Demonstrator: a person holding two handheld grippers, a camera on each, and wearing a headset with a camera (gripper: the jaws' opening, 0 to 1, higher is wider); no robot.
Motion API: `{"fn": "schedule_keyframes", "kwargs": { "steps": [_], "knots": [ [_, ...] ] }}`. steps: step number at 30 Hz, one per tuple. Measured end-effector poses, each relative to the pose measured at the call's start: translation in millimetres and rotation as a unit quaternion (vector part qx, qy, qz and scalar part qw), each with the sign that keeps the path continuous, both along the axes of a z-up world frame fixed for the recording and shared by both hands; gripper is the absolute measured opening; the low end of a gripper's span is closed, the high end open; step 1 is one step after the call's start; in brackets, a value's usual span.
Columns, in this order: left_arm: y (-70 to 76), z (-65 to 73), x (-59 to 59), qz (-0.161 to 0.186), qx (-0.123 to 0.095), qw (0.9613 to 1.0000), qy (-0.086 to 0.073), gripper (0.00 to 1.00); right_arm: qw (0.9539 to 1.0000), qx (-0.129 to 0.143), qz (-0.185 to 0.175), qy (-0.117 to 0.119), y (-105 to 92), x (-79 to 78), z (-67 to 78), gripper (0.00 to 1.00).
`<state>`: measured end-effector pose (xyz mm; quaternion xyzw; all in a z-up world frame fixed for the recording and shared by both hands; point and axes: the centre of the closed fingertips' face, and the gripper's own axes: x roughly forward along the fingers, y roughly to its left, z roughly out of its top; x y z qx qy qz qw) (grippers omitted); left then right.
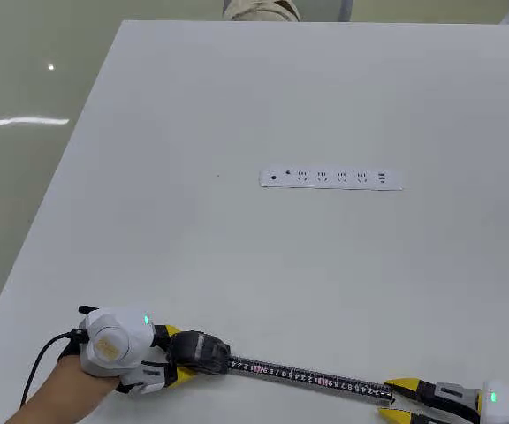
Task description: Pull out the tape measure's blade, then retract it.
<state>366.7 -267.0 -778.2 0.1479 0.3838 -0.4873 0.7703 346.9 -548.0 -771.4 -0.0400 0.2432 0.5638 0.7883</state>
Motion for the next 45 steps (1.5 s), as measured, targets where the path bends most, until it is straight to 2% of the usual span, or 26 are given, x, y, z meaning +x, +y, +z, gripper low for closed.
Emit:
{"fn": "schedule_keyframes", "kwargs": {
  "steps": [8, 11, 17, 19, 21, 23, 28, 32, 39, 42, 45],
  "knots": [
    [0.3, -2.3, -1.9, 0.003, 0.011, 0.9999, 0.002, 0.43, 0.9998, 0.0, -0.015, 0.008, 1.6, -0.5, 2.2, 0.31],
    [2.4, -1.8, -3.5, 0.003, 0.017, 0.9999, -0.003, 0.45, 0.9998, 0.003, -0.021, 0.005, 3.7, 0.6, 5.6, 0.3],
    [4.0, 1.9, -3.8, 0.019, 0.017, 0.9996, -0.011, 0.52, 0.9995, 0.006, -0.031, 0.004, 6.7, 0.1, 8.5, 0.37],
    [4.1, 1.6, -4.8, 0.021, 0.021, 0.9995, -0.015, 0.53, 0.9994, 0.005, -0.035, 0.002, 8.4, -1.0, 10.3, 0.39],
    [10.3, -2.4, -5.6, 0.031, 0.041, 0.9986, -0.009, 0.54, 0.9991, 0.0, -0.043, 0.001, 8.3, -0.9, 8.8, 0.43],
    [7.2, 1.1, -4.7, 0.048, 0.021, 0.9986, -0.008, 0.58, 0.9987, 0.002, -0.05, 0.002, 9.1, -1.9, 8.5, 0.45],
    [9.7, 5.8, -7.3, 0.057, 0.023, 0.998, -0.015, 0.59, 0.9983, -0.006, -0.058, 0.005, 11.1, -7.7, 5.0, 0.47],
    [10.4, 12.2, -5.0, 0.084, 0.004, 0.9962, -0.022, 0.6, 0.9973, -0.004, -0.073, 0.005, 11.8, -8.5, 6.3, 0.49],
    [11.8, 19.2, -10.0, 0.119, -0.008, 0.9924, -0.029, 0.65, 0.9953, -0.008, -0.097, 0.002, 12.0, -7.0, 7.6, 0.52],
    [13.1, 21.5, -13.2, 0.136, -0.011, 0.9902, -0.031, 0.67, 0.9946, -0.011, -0.103, -0.001, 13.1, -7.6, 10.1, 0.53],
    [15.8, 26.7, -15.0, 0.166, -0.022, 0.9853, -0.035, 0.7, 0.9935, -0.013, -0.113, -0.004, 12.4, -6.6, 12.9, 0.54]
  ]
}}
